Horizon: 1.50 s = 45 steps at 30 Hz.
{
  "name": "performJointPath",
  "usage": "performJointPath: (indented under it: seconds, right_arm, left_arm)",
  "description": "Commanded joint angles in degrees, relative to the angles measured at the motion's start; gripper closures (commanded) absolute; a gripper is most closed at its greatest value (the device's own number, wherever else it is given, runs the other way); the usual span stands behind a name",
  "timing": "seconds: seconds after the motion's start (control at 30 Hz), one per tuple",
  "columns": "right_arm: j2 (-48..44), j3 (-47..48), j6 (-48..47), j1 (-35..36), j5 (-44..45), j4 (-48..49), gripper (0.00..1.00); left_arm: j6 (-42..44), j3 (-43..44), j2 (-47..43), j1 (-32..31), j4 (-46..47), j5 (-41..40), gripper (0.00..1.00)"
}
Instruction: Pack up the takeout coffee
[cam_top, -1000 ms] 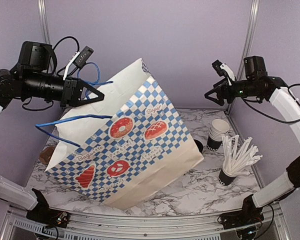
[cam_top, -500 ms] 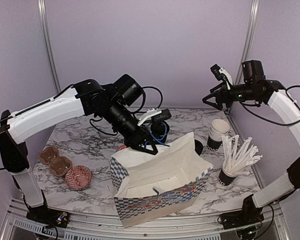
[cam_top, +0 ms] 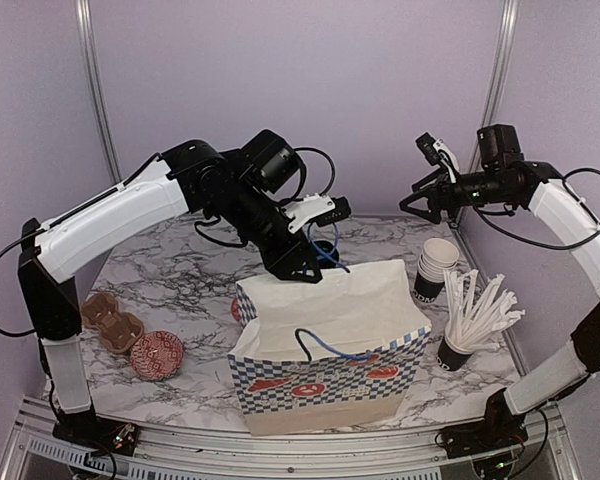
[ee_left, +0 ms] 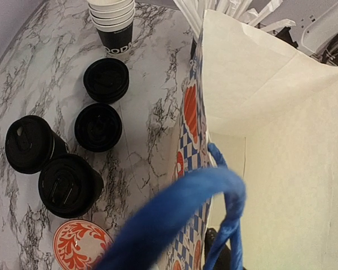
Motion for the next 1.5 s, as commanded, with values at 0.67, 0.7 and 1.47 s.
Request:
performJointPath:
  seconds: [0.67, 0.7, 1.47]
  right_arm:
    - [2.97, -2.08, -6.96, -0.19, -11.41, -3.68, 0.17]
    - [3.06, -2.22, -7.15, -0.23, -11.76, -3.87, 0.17]
    - [3.15, -4.87, -8.93, -0.16, -11.16, -4.8, 0.22]
  left_arm:
    - [-36.16, -51.52, -38.5, 32.07, -10.27, -34.84, 0.44]
    - [-36.28, -52.91, -37.39, 34.14, -9.63, -34.76, 0.44]
    - [-31.34, -63.1, -19.33, 44.48, 5.25, -27.82, 0.94]
